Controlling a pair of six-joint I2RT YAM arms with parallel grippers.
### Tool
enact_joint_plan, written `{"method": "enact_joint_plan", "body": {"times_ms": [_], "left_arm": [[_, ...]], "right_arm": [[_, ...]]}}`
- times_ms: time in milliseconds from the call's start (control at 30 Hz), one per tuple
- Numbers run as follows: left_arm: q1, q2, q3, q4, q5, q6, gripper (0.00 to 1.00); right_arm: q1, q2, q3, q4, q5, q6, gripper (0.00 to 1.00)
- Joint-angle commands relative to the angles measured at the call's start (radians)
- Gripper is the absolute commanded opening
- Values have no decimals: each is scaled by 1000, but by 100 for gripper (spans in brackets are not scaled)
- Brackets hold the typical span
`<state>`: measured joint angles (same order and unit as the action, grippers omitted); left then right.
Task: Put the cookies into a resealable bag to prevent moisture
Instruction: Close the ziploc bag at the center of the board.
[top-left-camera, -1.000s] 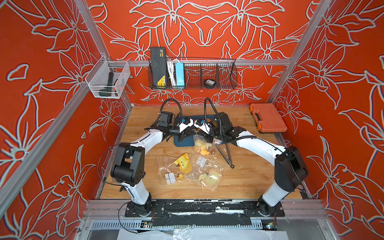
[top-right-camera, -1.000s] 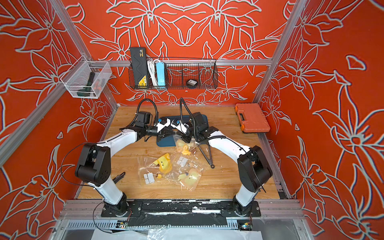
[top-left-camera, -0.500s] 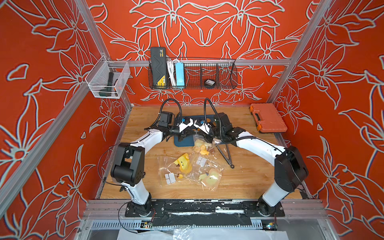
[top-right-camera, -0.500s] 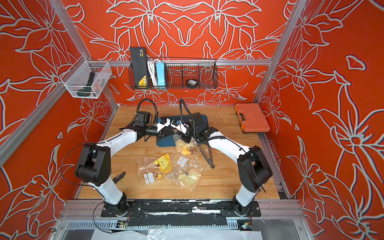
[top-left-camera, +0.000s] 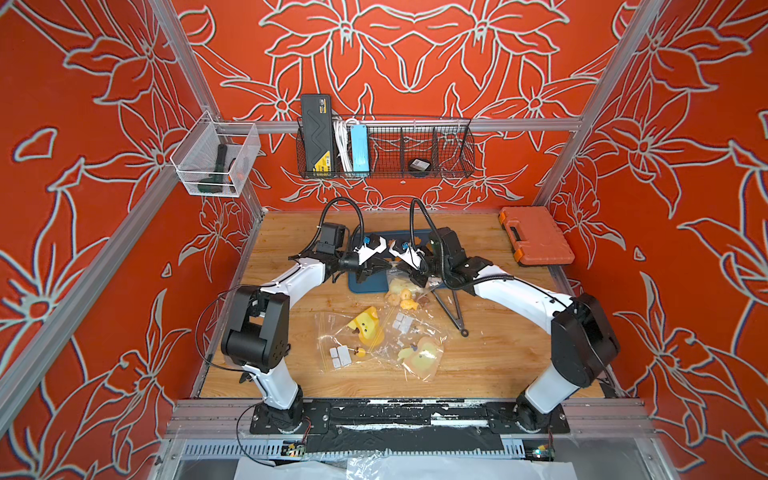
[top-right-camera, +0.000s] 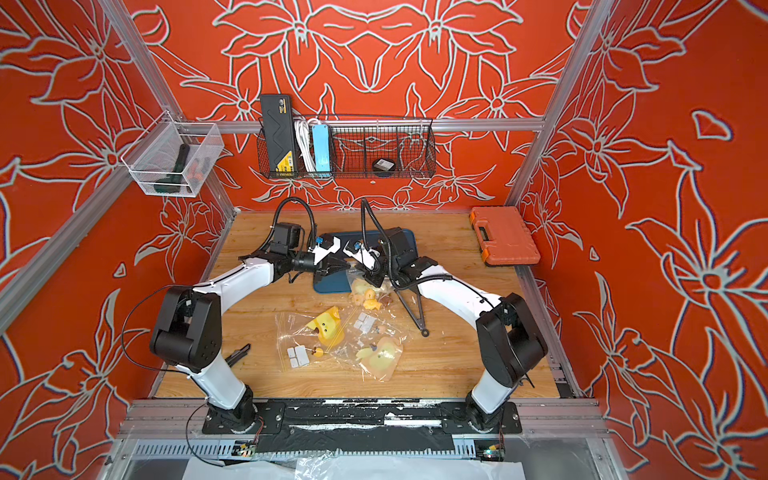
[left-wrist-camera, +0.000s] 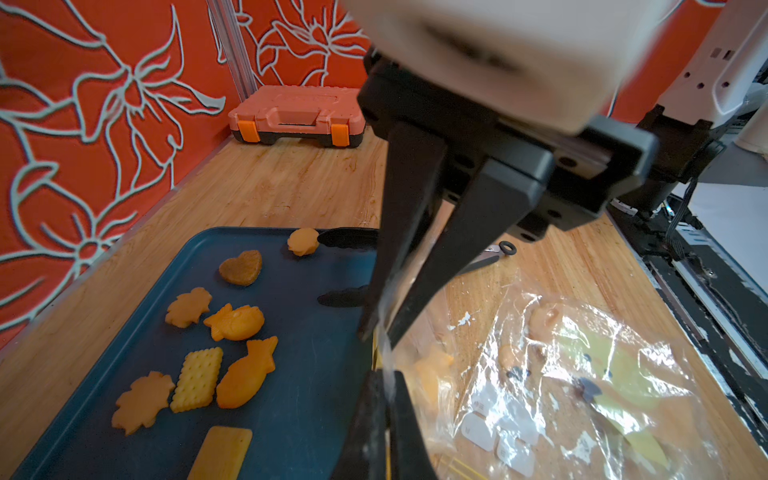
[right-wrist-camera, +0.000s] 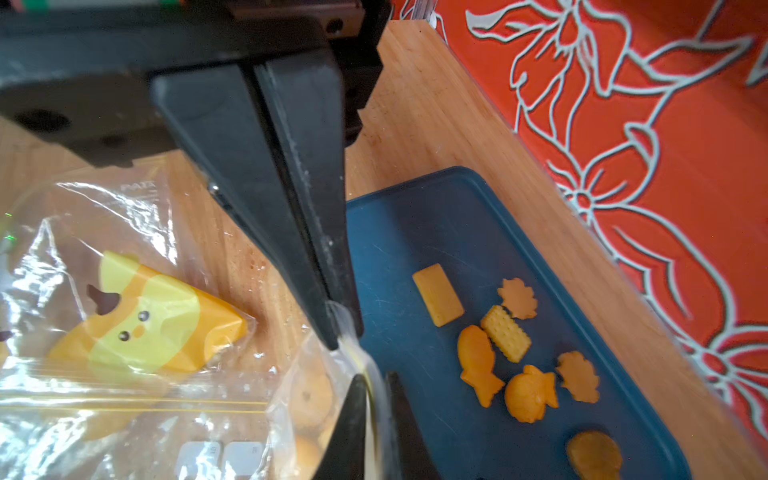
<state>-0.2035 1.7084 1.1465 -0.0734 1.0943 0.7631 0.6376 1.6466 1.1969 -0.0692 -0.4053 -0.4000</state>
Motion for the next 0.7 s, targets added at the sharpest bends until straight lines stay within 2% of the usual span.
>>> {"method": "enact_joint_plan", "body": {"times_ms": [0, 33, 67, 100, 133, 167, 200, 267, 300, 333, 367, 400, 467, 533, 567, 600, 667], "left_arm": [[-1, -25, 13, -16, 35, 18, 0], [-1, -26, 12, -16, 35, 21, 0], [0, -24, 13, -15, 36, 19, 0], [1, -24, 15, -15, 36, 19, 0], [0, -23, 15, -14, 36, 19, 0], [0, -25, 15, -15, 37, 19, 0], [1, -25, 13, -17, 36, 18, 0], [1, -26, 13, -16, 36, 19, 0], [1, -24, 15, -16, 37, 19, 0], [1, -25, 15, -17, 36, 19, 0], [1, -25, 15, -16, 36, 20, 0], [1, -27, 13, -18, 35, 20, 0], [1, -27, 13, -16, 35, 21, 0], [1, -26, 15, -16, 36, 20, 0], [1, -26, 15, -16, 36, 21, 0], [1, -25, 14, -16, 36, 21, 0], [1, -27, 13, -17, 36, 21, 0]], "right_arm": [[-7, -31, -17, 10, 23, -5, 0], [-7, -28, -6, -15, 21, -8, 0], [-8, -27, -6, -13, 30, -5, 4], [-7, -31, -20, 12, 40, 0, 21], [-8, -40, -42, 51, 57, 9, 25], [-9, -46, -52, 62, 60, 9, 6], [-10, -48, -43, 33, 51, 2, 0], [-16, -41, -18, -21, 33, -2, 0], [-16, -44, -28, -5, 39, 0, 13], [-15, -52, -49, 29, 53, 7, 18], [-16, -59, -64, 46, 62, 9, 6], [-16, -63, -63, 30, 65, 3, 0], [-22, -61, -43, -20, 56, -3, 0], [-23, -73, -74, 25, 85, 10, 15], [-23, -79, -90, 49, 98, 15, 11], [-25, -85, -93, 40, 97, 12, 0], [-32, -81, -67, -17, 77, 11, 0]]}}
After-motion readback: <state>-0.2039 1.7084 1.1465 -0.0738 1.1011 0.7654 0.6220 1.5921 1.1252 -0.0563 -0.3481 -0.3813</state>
